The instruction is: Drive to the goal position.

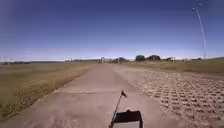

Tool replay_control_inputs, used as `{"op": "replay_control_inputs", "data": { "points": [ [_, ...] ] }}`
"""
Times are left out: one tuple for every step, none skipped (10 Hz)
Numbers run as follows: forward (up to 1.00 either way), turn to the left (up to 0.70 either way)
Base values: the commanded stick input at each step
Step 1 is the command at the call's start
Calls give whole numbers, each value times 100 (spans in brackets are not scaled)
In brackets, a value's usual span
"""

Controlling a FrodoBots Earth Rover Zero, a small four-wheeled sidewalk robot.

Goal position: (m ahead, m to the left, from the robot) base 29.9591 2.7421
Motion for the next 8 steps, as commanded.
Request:
{"op": "replay_control_inputs", "data": {
  "points": [
    [100, 0],
    [100, 0],
    [100, 0],
    [100, 0],
    [100, 0],
    [100, 0],
    [100, 0],
    [100, 0]
  ]
}}
